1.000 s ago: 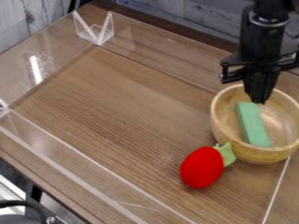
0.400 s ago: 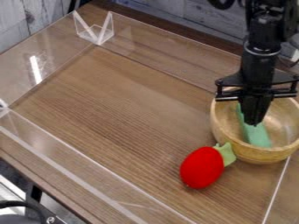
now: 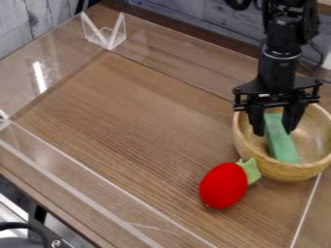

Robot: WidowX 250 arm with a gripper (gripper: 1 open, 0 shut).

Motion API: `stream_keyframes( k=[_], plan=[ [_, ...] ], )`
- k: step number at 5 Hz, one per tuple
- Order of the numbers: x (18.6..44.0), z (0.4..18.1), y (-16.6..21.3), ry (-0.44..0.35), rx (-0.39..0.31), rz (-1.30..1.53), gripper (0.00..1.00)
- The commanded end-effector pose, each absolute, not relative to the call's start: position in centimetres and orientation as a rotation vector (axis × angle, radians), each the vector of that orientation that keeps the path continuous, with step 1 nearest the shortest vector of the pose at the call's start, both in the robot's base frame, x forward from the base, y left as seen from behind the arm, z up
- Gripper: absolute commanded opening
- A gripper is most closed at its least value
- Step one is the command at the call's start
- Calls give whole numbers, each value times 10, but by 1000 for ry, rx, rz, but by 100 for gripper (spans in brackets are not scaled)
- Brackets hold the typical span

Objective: Remove the green block from the brown bowl and put it on the table

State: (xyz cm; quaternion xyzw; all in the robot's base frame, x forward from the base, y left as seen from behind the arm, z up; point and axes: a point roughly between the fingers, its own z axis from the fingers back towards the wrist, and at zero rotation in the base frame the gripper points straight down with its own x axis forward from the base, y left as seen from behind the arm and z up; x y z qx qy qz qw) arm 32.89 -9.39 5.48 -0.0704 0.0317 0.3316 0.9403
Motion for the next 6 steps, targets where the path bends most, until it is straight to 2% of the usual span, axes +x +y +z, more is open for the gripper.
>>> stream_keyframes(
  k=[1,2,3,5,6],
  plan=[
    [343,73,-95,16,-185,708,0],
    [342,65,-97,23,-194,696,0],
    [341,56,-99,29,-198,683,100],
    [351,75,-106,50,-204,577,100],
    [351,64,-113,63,-203,566,100]
  ],
)
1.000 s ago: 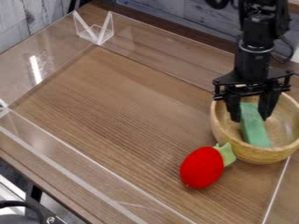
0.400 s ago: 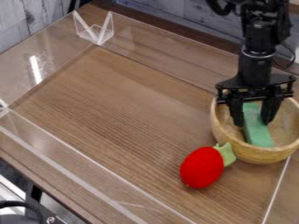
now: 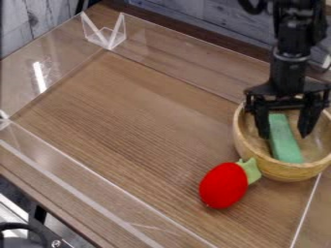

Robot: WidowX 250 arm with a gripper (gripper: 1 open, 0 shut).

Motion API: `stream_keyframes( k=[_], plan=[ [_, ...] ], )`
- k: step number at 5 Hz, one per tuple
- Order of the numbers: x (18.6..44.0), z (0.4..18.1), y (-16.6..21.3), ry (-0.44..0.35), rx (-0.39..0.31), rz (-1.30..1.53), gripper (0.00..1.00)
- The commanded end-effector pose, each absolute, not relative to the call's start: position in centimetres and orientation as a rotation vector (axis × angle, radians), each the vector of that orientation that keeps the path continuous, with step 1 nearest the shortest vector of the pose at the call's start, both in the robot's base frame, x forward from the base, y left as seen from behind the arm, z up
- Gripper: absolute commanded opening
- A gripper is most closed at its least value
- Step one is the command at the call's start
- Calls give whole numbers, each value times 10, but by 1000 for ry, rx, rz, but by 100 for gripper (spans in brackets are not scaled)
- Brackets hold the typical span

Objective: Remove the green block from the brown bowl and put it on the table

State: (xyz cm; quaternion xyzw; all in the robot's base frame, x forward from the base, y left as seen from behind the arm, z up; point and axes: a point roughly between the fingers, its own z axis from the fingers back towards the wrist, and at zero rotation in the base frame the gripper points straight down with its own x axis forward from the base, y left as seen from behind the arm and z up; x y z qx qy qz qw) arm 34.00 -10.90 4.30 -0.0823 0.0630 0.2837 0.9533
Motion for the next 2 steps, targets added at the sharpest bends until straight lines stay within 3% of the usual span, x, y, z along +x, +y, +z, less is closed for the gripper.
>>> stream_keyframes(
  k=[1,2],
  plan=[
    [352,56,-119,69,-210,559,100],
    [349,60,-129,68,-214,566,0]
  ],
)
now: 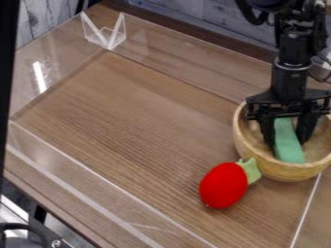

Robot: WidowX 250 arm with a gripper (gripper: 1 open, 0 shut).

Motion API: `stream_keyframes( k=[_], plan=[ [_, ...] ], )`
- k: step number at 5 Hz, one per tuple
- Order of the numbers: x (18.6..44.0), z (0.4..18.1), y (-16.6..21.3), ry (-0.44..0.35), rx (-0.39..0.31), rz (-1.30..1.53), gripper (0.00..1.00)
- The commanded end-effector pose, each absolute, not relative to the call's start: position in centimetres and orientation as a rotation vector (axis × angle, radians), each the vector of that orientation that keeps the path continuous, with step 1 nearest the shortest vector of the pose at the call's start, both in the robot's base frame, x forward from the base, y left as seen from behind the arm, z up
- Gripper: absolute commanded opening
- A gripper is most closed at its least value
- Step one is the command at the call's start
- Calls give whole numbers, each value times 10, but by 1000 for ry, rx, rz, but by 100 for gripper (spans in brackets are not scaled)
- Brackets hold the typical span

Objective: Remove the green block from the brown bowl and put it on the table

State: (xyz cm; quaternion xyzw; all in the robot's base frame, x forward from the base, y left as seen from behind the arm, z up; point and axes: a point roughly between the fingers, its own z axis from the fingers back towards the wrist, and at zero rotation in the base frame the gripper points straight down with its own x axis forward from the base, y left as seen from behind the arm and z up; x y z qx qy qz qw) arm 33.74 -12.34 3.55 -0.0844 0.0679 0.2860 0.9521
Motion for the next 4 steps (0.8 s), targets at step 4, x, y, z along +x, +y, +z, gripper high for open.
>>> stream_keyframes(
  k=[4],
  plan=[
    [326,167,-64,31,-324,614,0]
  ],
)
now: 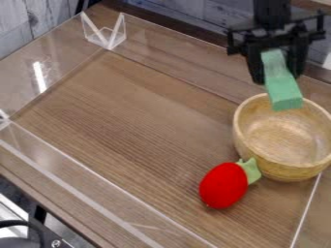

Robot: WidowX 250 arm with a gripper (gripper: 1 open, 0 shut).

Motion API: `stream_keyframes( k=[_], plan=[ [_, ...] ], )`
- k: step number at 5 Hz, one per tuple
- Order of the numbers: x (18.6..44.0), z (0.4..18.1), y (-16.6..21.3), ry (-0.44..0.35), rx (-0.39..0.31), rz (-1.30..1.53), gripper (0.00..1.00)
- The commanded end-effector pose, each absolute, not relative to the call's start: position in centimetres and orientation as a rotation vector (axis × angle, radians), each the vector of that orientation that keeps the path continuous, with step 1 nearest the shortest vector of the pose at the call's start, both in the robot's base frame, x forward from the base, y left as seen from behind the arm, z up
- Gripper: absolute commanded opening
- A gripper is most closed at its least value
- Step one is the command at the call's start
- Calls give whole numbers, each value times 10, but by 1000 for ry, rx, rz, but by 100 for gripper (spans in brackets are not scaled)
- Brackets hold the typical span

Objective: Remove the green block from the brown bowl and put it on the table

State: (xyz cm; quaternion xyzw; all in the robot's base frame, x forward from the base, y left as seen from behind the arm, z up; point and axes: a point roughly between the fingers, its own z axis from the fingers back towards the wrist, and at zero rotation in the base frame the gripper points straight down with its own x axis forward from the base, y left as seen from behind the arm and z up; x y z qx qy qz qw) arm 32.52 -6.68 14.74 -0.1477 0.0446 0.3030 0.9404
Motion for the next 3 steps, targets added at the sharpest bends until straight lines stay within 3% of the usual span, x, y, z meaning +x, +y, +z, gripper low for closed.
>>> stream_keyframes(
  k=[1,3],
  plan=[
    [313,173,-49,23,-317,681,0],
    [312,168,-37,11,-266,740,0]
  ],
)
